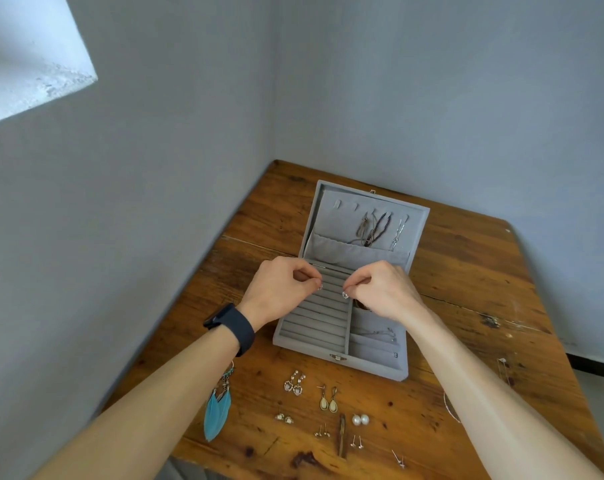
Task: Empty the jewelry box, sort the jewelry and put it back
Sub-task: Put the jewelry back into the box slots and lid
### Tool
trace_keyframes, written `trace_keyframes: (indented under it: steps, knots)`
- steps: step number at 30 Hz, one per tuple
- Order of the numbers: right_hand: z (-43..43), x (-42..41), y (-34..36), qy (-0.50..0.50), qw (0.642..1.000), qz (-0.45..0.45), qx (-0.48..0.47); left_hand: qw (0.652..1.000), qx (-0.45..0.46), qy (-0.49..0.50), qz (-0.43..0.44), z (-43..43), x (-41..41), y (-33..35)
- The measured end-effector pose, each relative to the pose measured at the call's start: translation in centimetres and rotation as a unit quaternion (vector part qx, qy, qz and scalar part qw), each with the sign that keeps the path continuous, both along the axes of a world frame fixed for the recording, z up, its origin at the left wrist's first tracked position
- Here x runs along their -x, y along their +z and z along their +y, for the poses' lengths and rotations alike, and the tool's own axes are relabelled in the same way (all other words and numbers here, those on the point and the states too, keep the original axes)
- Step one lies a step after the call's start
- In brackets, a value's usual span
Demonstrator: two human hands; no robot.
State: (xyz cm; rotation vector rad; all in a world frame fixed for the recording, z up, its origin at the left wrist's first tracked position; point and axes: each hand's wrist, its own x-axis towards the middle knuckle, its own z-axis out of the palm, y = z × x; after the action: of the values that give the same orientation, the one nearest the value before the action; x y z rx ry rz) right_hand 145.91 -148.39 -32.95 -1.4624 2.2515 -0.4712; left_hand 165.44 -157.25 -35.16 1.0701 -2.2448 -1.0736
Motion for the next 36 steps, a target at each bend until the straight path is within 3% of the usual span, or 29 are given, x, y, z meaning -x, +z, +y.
trace_keyframes:
  steps: [6,15,22,29,36]
  knots:
    - [0.4,-0.4,-0.7,0.018,0.999,0.012,-0.039,1.0,-0.01,0.0,-0.004,0.1,0.1,0.0]
    - [1.2,-1.2,-1.1,-0.012,1.0,0.021,0.01,0.998,-0.029,-0.023,-0.053,0.7,2.0,0.7]
    - [7.3,-1.5,-1.6,-0.093,0.984,-0.021,0.151,0.993,-0.02,-0.01,-0.119,1.2,4.5,0.4]
    - [15.9,-3.1,-4.7,-0.155,0.964,-0.08,0.199,0.985,-0.047,-0.006,-0.165,0.9,4.9,0.0]
    - [17.8,-4.2,-5.5,-0.179,0.952,-0.077,0.237,0.982,-0.043,-0.015,-0.186,0.7,5.4,0.7]
